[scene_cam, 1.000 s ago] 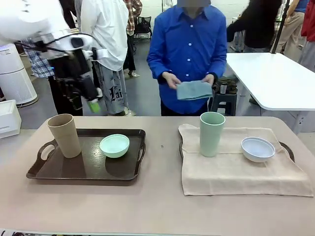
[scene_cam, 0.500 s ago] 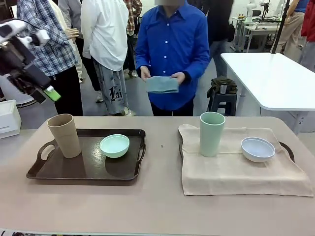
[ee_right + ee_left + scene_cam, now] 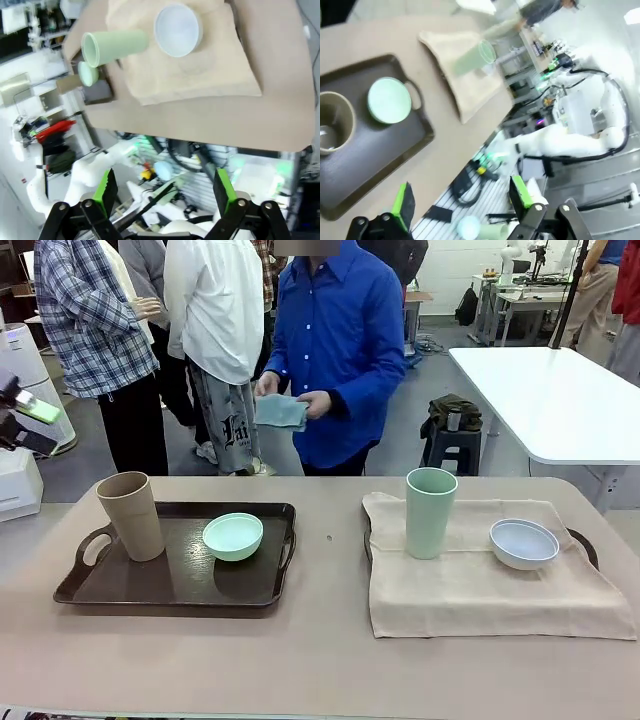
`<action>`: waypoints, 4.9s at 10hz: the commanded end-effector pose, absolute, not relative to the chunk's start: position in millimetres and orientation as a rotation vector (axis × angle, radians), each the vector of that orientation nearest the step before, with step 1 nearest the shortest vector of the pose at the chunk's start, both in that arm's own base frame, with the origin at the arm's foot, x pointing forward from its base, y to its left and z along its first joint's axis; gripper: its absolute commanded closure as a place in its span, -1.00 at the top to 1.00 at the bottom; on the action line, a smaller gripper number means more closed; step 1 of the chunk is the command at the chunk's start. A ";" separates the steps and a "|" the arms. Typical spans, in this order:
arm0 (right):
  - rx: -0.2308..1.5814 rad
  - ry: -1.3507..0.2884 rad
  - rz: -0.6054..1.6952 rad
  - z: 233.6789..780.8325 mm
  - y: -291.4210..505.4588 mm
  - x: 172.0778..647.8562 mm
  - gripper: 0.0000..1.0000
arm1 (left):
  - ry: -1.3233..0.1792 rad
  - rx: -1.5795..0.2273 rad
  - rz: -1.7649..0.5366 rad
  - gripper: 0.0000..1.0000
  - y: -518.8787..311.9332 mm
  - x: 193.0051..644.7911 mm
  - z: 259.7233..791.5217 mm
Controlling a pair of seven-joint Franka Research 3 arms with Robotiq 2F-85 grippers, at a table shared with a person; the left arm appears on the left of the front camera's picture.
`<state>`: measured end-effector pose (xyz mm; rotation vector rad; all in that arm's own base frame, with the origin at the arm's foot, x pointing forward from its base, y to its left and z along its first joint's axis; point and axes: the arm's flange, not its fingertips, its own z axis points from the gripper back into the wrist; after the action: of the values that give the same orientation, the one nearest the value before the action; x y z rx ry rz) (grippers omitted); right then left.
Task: Set up a tray with a mat and arrange the tableware.
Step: Pick up the Picnic Bowl and Reusable plastic cup from the Handle tray in front of the human's position and hold them in the air.
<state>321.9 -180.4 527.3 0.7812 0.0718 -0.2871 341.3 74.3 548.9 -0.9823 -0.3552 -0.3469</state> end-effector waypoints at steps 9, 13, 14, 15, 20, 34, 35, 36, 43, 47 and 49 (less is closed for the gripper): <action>1.251 0.212 -0.233 504.2 -187.1 320.7 1.00 | -0.204 -1.125 -0.111 1.00 111.6 362.4 526.0; 1.342 0.262 -0.257 479.2 -202.1 284.5 1.00 | -0.009 -1.170 0.045 1.00 175.8 365.1 512.7; 1.312 0.261 -0.275 477.1 -209.5 275.7 1.00 | -0.011 -1.163 0.069 1.00 188.6 363.8 516.4; 1.296 0.261 -0.282 476.4 -214.9 266.3 1.00 | -0.058 -1.167 0.092 1.00 199.8 356.6 523.7; 1.297 0.262 -0.300 474.6 -220.2 264.1 1.00 | -0.123 -1.131 0.100 1.00 215.6 352.3 530.5; 1.297 0.262 -0.300 474.6 -220.2 264.1 1.00 | -0.123 -1.131 0.100 1.00 215.6 352.3 530.5; 1.297 0.262 -0.300 474.6 -220.2 264.1 1.00 | -0.123 -1.131 0.100 1.00 215.6 352.3 530.5; 1.297 0.262 -0.300 474.6 -220.2 264.1 1.00 | -0.123 -1.131 0.100 1.00 215.6 352.3 530.5; 1.040 0.172 -0.176 511.6 -144.3 295.4 1.00 | -0.293 -0.726 -0.062 1.00 178.4 374.2 549.4; 0.818 0.090 0.004 551.8 -39.0 320.9 1.00 | -0.429 -0.355 -0.369 1.00 133.5 385.9 585.9; 0.763 0.060 0.122 577.4 25.5 335.1 1.00 | -0.444 -0.304 -0.574 1.00 112.1 381.0 607.0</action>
<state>325.3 6.8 575.7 0.7786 0.0804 0.1065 388.9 113.7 613.1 -0.3148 -0.4220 -0.4902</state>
